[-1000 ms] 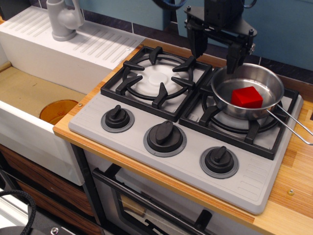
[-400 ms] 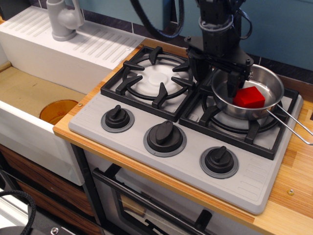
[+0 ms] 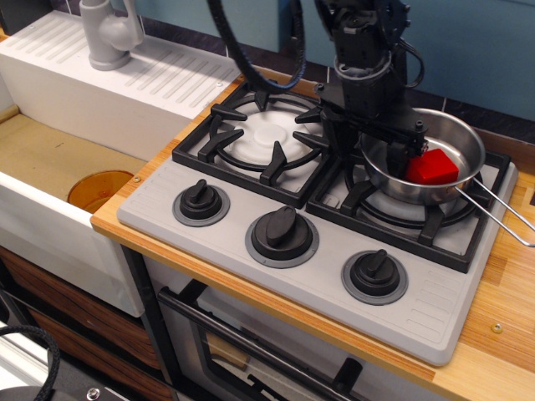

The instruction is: Put redcube in pan and put pan on stove

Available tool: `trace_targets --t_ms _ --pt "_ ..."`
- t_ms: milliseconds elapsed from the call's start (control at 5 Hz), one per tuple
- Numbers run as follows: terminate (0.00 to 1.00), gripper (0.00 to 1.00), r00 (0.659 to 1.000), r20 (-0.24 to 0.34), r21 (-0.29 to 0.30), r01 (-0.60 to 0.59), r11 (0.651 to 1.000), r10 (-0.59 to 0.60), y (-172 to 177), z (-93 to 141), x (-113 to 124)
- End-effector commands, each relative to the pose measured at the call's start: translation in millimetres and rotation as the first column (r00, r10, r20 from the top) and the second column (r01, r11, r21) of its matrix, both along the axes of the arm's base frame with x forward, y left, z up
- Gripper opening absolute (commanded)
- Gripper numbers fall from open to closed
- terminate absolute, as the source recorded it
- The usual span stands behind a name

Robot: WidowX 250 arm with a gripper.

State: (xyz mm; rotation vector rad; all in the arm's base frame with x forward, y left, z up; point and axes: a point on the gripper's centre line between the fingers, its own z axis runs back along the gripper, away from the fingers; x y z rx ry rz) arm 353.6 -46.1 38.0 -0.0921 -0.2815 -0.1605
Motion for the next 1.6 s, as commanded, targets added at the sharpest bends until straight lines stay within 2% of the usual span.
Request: trace_targets --t_ms 0,400,1000,1400 --pt "0.0 0.0 1.0 0.005 -0.007 -0.024 1.0 0.024 -8.8 4.5 -2.3" --pt "0.0 0.0 0.999 -0.021 0.015 -0.044 0.999 0.044 -14.7 23.3 -8.2" --pt "0.0 0.0 0.99 -0.102 0.11 -0.084 0.99 0.095 -20.5 96.4 -26.8" --pt "0.0 0.0 0.988 -0.145 0.141 -0.029 0.99 0.049 10.1 119.0 -14.4"
